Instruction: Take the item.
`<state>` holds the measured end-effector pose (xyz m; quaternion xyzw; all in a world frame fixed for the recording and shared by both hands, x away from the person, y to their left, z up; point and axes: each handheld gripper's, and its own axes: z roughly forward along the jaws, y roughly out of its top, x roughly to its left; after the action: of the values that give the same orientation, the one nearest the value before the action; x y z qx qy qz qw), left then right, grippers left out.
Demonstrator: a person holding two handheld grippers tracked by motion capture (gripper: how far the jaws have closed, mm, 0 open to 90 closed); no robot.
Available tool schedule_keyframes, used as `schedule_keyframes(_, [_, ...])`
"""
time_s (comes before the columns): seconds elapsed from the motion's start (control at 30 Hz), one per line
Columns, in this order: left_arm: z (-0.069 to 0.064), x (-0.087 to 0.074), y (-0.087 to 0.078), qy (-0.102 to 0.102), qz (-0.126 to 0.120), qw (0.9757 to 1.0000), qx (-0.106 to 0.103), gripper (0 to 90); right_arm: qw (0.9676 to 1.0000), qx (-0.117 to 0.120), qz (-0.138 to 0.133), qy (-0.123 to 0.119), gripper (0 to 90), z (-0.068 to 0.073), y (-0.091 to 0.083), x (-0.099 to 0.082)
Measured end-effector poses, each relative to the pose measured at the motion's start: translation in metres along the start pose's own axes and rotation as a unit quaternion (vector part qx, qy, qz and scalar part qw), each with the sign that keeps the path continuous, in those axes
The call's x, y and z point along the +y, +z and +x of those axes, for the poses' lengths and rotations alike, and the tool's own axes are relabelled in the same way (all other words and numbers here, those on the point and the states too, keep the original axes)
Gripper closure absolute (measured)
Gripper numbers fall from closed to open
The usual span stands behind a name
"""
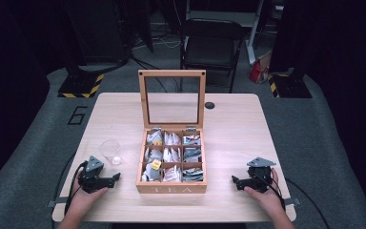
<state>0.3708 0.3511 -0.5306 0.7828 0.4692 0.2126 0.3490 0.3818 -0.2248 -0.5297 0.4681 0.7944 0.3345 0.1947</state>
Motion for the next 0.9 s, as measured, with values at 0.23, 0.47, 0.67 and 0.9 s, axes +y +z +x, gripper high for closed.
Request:
schedule_keyframes(0.23, [-0.0001, 0.0, -0.0003, 0.0, 0.001, 1.0, -0.001, 15.1, 1.0, 0.0, 0.0, 0.0, 0.0, 0.0, 0.0, 0.0])
schedule_keyframes(0.47, [-0.0006, -0.0002, -0.0002, -0.001, -0.001, 1.0, 0.001, 15.2, 1.0, 0.0, 0.0, 0.0, 0.0, 0.0, 0.0, 0.0])
schedule_keyframes(0.67, [-0.0005, -0.0003, -0.0003, -0.003, -0.001, 1.0, -0.001, 15.7, 1.0, 0.0, 0.0, 0.0, 0.0, 0.0, 0.0, 0.0])
schedule_keyframes(0.9, [-0.001, -0.0007, -0.0012, -0.004, -0.003, 1.0, -0.001, 17.6, 1.0, 0.0, 0.0, 0.0, 0.0, 0.0, 0.0, 0.0])
